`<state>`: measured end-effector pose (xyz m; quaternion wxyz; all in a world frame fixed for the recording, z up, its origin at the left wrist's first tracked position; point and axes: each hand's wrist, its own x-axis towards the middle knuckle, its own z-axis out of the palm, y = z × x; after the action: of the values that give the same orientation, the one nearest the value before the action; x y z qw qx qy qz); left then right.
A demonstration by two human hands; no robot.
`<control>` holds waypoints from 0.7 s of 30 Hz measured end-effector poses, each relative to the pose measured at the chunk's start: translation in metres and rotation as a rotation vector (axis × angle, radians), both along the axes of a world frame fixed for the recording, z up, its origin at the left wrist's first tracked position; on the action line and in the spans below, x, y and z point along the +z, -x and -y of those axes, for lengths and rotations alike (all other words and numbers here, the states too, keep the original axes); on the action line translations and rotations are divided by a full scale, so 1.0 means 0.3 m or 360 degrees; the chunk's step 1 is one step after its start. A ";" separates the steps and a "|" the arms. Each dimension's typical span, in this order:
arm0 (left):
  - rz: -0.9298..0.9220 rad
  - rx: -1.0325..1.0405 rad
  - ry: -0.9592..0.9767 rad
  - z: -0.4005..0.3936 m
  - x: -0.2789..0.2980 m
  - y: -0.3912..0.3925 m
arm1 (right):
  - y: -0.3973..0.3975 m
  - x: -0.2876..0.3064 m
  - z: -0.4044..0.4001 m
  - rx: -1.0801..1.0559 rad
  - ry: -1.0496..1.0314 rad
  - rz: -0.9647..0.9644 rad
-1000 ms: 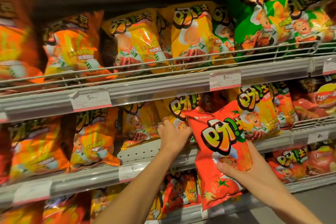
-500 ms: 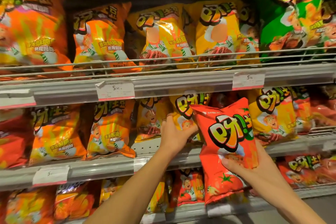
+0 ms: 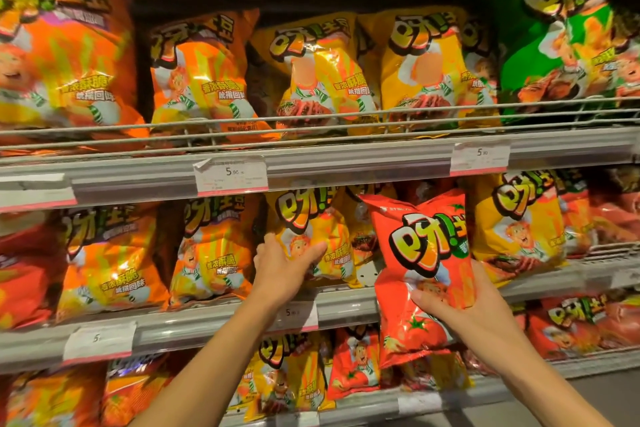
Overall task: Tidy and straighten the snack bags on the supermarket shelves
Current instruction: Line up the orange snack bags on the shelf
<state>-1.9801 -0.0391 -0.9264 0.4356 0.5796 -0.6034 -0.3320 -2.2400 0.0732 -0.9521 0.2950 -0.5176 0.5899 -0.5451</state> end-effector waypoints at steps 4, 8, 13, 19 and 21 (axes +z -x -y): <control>0.0293 0.0160 0.0214 -0.017 -0.023 0.022 | 0.011 -0.001 -0.022 -0.0004 -0.0011 -0.0007; 0.0577 0.0448 0.0780 -0.083 -0.032 0.095 | 0.051 -0.003 -0.077 0.0025 0.0036 -0.0019; 0.0610 0.0261 0.1262 -0.139 -0.066 0.259 | 0.155 -0.015 -0.174 -0.0035 0.0071 -0.0001; 0.0521 -0.0313 0.1106 -0.189 -0.094 0.524 | 0.328 -0.029 -0.260 -0.0163 0.0043 0.0044; 0.0463 -0.0449 0.0913 -0.186 -0.087 0.617 | 0.387 -0.040 -0.274 -0.0242 0.0035 0.0068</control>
<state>-2.1652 0.0166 -0.9526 0.4399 0.3859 -0.8020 -0.1199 -2.3560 0.1554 -0.9643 0.2595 -0.4627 0.6152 -0.5832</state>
